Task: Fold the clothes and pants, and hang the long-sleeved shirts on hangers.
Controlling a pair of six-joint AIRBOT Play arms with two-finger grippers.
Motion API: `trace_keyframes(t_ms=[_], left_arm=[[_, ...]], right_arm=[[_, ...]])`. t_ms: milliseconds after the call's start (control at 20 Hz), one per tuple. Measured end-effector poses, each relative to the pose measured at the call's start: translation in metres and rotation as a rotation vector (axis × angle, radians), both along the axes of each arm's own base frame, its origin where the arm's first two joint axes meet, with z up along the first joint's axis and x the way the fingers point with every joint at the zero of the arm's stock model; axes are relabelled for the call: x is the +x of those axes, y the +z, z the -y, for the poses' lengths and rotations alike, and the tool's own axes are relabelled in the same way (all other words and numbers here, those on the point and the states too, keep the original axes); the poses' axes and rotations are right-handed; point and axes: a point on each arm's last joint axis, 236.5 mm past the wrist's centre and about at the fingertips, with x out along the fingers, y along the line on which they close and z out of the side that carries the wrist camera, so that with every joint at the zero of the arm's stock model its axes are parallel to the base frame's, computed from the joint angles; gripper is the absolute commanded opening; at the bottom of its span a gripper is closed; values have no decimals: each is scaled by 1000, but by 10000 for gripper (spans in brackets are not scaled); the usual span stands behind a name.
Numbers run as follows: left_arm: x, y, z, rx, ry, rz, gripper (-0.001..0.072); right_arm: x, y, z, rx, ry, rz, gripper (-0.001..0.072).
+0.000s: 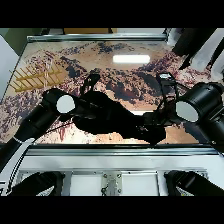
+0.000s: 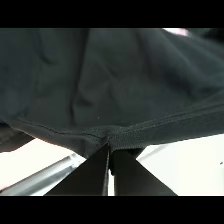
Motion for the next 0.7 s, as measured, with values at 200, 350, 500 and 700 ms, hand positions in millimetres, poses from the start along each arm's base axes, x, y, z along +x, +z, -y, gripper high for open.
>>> trace_keyframes(t_ms=[200, 350, 500, 700], left_arm=[[4, -5, -5, 12, -11, 9, 638], [7, -6, -9, 12, -10, 14, 633], [20, 6, -16, -2, 15, 39, 633], [45, 31, -33, -25, 62, 102, 633]], right_arm=[[7, 0, 0, -6, -3, 21, 33], [9, -2, -1, -5, -2, 23, 33], [10, -3, -3, -6, -1, 21, 33], [11, -5, -4, -7, 0, 16, 33]])
